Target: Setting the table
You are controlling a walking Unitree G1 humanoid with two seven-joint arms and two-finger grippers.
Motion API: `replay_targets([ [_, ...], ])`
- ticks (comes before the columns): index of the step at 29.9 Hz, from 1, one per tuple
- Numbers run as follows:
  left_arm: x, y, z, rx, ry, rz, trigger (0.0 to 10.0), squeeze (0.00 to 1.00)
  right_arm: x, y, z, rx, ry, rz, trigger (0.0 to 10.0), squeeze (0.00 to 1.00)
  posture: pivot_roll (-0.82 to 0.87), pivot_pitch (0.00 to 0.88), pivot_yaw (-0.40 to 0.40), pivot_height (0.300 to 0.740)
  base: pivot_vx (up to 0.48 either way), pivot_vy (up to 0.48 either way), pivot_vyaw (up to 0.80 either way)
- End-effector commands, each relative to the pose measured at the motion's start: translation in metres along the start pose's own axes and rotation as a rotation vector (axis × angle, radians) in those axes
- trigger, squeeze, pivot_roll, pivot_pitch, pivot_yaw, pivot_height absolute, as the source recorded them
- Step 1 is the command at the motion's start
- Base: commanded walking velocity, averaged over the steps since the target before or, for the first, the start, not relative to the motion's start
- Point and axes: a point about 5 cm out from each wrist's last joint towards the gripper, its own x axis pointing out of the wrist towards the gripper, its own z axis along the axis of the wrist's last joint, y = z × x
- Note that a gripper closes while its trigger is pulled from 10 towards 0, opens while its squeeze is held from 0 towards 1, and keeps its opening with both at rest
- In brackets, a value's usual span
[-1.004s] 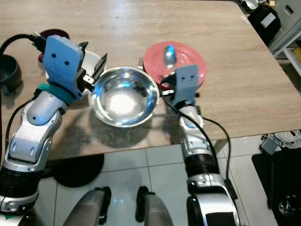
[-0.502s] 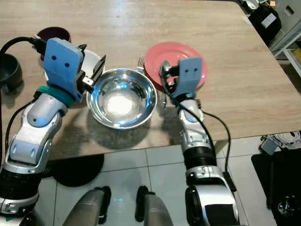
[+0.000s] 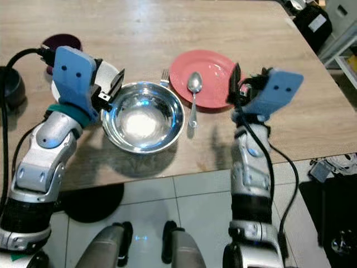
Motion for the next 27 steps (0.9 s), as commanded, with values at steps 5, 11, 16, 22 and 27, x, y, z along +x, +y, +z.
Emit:
replay_targets([
  [5, 0.000, 0.002, -0.005, -0.003, 0.027, 0.003, 10.0, 0.00, -0.008, -0.004, -0.001, 0.002, 0.003, -0.033, 10.0, 0.00, 0.22, 0.131, 0.050, 0.740, 0.000, 0.000, 0.00],
  [11, -0.001, 0.002, -0.008, -0.016, 0.036, 0.037, 10.0, 0.00, -0.003, 0.003, 0.010, 0.004, -0.027, -0.019, 10.0, 0.00, 0.21, 0.142, 0.043, 0.740, 0.000, 0.000, 0.00],
  [16, -0.001, 0.003, -0.009, -0.021, 0.036, 0.056, 10.0, 0.00, 0.001, 0.005, 0.019, 0.001, -0.045, -0.006, 10.0, 0.00, 0.21, 0.139, 0.037, 0.740, 0.000, 0.000, 0.00],
  [22, 0.001, 0.003, -0.011, -0.030, 0.037, 0.067, 10.0, 0.00, 0.001, 0.004, 0.021, -0.006, -0.036, -0.006, 10.0, 0.00, 0.21, 0.138, 0.036, 0.740, 0.000, 0.000, 0.00],
  [27, 0.002, 0.001, -0.012, -0.039, 0.034, 0.065, 10.0, 0.00, -0.001, 0.006, 0.020, -0.011, -0.025, -0.003, 10.0, 0.00, 0.20, 0.134, 0.032, 0.740, 0.000, 0.000, 0.00],
])
